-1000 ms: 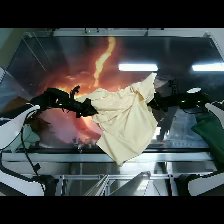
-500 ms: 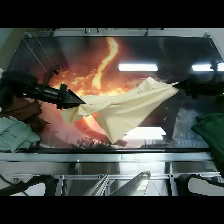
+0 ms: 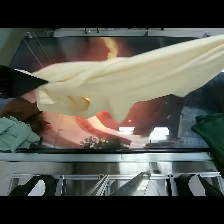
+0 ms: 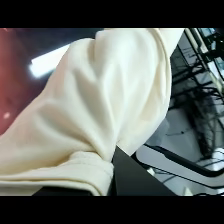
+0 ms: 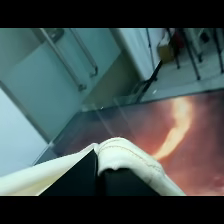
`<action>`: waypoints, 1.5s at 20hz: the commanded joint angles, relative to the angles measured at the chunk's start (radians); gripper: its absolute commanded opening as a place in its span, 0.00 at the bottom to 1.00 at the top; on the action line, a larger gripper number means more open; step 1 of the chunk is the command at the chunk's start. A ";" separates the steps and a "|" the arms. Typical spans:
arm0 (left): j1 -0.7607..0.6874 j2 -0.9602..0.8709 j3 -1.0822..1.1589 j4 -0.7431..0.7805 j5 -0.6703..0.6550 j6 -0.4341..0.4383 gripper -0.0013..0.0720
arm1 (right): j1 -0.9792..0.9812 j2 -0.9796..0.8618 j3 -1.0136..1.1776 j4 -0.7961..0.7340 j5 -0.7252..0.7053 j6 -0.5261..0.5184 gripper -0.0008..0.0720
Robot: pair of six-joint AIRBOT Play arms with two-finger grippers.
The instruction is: Fold the shirts.
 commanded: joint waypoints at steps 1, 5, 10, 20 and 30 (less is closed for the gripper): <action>0.051 0.053 0.062 0.065 -0.012 0.008 0.06 | -0.062 0.075 0.048 -0.101 -0.069 0.042 0.03; 0.051 -0.066 0.060 0.071 0.010 0.008 0.06 | -0.044 -0.049 0.045 -0.201 0.013 0.074 0.03; -0.040 -0.272 0.060 0.069 0.076 0.007 0.06 | 0.041 -0.241 0.045 -0.219 0.098 0.062 0.03; -0.016 -0.488 0.060 0.069 0.029 0.008 0.06 | 0.164 -0.343 0.044 -0.243 0.051 0.043 0.03; 0.008 -0.525 0.061 0.071 0.059 0.017 0.58 | 0.319 -0.380 0.044 -0.375 0.032 0.063 0.03</action>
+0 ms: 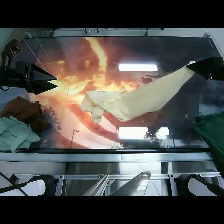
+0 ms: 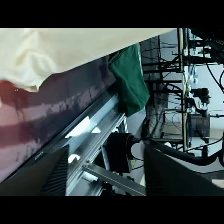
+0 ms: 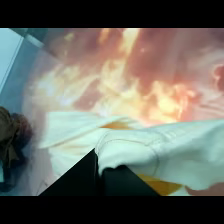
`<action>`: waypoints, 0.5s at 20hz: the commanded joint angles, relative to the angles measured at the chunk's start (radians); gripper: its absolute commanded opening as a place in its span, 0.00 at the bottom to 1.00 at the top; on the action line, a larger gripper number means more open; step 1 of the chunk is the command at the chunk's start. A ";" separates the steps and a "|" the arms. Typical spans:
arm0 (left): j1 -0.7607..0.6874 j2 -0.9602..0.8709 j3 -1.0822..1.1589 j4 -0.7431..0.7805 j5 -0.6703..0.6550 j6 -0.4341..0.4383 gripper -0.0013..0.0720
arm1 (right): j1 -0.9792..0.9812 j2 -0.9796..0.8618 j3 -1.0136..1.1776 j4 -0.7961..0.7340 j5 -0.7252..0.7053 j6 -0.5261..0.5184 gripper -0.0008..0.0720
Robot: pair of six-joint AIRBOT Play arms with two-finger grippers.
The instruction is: Fold the shirts.
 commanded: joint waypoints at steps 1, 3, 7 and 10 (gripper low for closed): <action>0.000 -0.005 0.000 -0.001 -0.004 0.028 0.11 | 0.025 -0.004 0.000 -0.024 0.009 0.008 0.03; -0.014 -0.005 0.000 0.010 -0.032 0.060 0.05 | 0.026 -0.004 -0.001 -0.024 0.029 0.009 0.03; -0.114 -0.005 -0.035 0.199 -0.164 0.061 0.35 | 0.026 -0.004 -0.031 -0.136 0.053 0.057 0.03; -0.216 -0.021 -0.170 0.209 -0.392 0.061 0.70 | 0.026 -0.004 -0.139 -0.227 0.040 0.072 0.03</action>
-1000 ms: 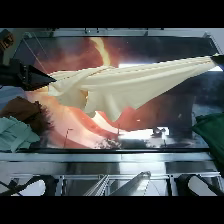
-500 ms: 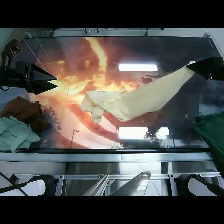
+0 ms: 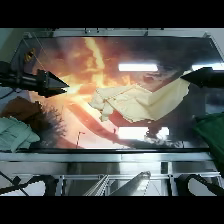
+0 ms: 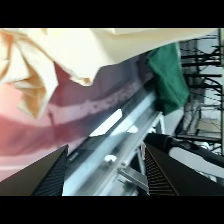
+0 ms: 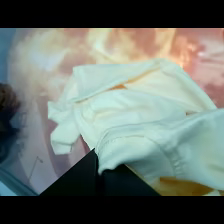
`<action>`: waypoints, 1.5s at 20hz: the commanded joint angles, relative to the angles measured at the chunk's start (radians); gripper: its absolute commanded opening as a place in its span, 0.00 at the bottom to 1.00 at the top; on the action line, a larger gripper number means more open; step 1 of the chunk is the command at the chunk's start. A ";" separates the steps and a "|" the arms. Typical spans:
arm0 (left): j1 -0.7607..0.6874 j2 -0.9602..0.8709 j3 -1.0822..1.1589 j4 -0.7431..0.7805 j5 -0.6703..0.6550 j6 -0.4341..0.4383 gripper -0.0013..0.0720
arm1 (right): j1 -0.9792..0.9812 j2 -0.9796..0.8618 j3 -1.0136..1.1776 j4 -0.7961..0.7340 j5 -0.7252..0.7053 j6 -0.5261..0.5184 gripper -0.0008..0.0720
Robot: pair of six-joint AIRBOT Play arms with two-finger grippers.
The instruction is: Fold the shirts.
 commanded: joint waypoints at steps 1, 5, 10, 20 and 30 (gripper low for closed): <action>-0.116 -0.037 -0.122 0.055 -0.272 0.004 0.70 | 0.001 -0.001 -0.125 -0.097 -0.017 0.022 0.03; -0.233 -0.225 -0.103 0.049 -0.357 0.004 0.70 | 0.008 -0.001 -0.305 -0.097 -0.113 -0.003 0.03; -0.311 -0.452 0.085 0.060 -0.217 -0.016 0.70 | 0.021 0.000 -0.338 -0.086 -0.128 -0.005 0.03; -0.392 -0.673 0.401 -0.101 -0.320 -0.097 0.70 | 0.056 0.000 -0.338 -0.084 -0.129 -0.024 0.03; -0.354 -0.726 0.563 -0.111 -0.060 -0.135 0.04 | 0.056 0.022 -0.333 0.027 -0.127 -0.097 0.03</action>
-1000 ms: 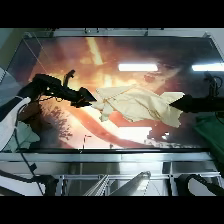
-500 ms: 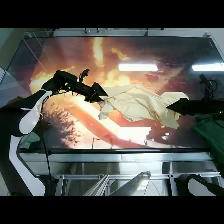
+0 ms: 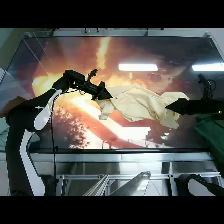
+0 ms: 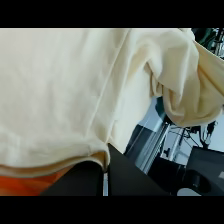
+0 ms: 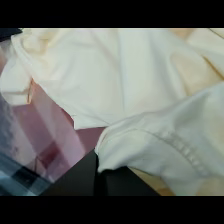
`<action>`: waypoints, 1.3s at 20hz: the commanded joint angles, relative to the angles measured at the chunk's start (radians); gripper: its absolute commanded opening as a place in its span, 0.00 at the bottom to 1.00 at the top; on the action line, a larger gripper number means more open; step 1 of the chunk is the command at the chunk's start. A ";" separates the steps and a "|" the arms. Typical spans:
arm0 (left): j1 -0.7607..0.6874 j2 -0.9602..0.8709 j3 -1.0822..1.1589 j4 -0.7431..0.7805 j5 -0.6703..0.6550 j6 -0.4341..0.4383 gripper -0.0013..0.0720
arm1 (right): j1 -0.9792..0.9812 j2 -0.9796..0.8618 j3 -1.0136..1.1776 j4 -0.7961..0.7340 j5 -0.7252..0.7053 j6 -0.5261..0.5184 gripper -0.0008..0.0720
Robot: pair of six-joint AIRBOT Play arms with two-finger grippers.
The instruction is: Fold the shirts.
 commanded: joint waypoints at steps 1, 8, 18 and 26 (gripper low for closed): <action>0.040 0.058 0.068 -0.009 0.122 -0.008 0.04 | -0.001 0.041 0.018 0.126 0.013 -0.068 0.03; 0.176 0.583 0.232 -0.086 0.283 0.002 0.04 | -0.095 0.480 0.344 0.543 0.032 -0.272 0.03; 0.472 1.176 -0.026 0.204 0.188 0.062 0.06 | -0.235 0.603 0.430 0.359 -0.065 -0.098 0.03; 0.369 0.719 -0.446 0.206 0.065 0.212 0.07 | 0.090 -0.223 0.339 0.236 -0.058 -0.087 0.03</action>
